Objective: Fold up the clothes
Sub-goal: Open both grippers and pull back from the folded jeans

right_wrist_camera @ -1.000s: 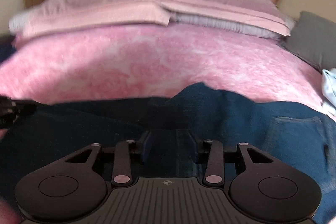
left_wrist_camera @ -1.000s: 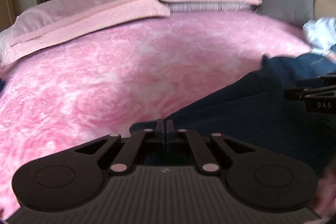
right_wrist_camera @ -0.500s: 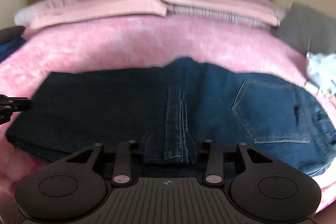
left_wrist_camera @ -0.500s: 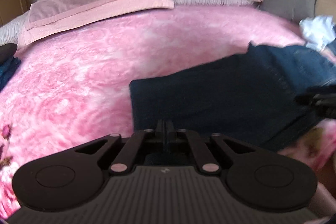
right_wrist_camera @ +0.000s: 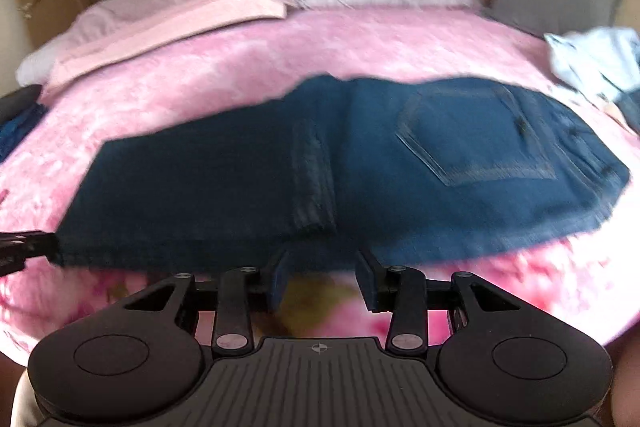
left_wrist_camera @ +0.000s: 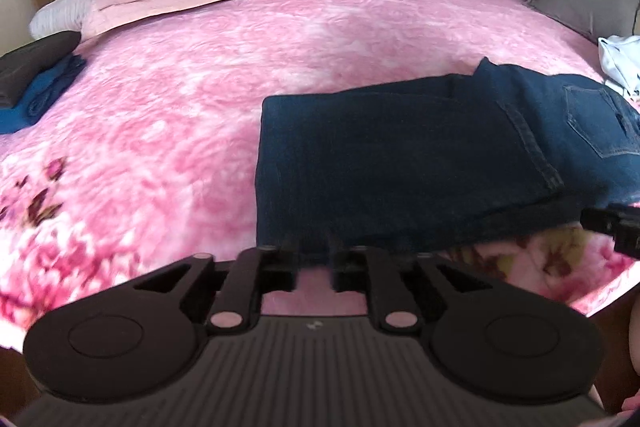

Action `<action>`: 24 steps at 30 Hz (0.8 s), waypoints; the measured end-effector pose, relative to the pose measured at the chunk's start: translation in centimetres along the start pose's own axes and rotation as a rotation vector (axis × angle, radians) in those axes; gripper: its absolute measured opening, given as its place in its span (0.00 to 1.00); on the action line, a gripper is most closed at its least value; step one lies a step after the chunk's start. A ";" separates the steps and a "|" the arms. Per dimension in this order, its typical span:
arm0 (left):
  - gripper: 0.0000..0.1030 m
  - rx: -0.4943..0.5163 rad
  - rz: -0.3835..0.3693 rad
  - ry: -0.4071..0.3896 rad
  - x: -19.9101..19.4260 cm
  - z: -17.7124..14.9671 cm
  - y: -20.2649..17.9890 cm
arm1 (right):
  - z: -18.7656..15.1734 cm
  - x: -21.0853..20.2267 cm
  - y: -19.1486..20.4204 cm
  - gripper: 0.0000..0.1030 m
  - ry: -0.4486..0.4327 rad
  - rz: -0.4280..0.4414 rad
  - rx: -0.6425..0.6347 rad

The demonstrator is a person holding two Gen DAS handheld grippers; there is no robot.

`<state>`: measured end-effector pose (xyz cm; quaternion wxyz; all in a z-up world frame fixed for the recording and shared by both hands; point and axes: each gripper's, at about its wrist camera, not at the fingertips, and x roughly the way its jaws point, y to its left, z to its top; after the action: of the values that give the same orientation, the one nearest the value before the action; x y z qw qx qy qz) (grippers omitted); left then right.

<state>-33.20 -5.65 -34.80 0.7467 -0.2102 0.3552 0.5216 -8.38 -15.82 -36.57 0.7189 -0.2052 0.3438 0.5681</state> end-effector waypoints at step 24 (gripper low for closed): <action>0.28 0.147 -0.037 -0.168 -9.5 -0.4 -5.9 | -1.9 -6.6 -2.6 0.39 -0.065 0.004 0.115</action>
<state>-29.84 -14.08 -28.31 0.7968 -0.1167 0.3246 0.4962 -7.21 -22.30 -33.32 0.7393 -0.1444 0.3527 0.5552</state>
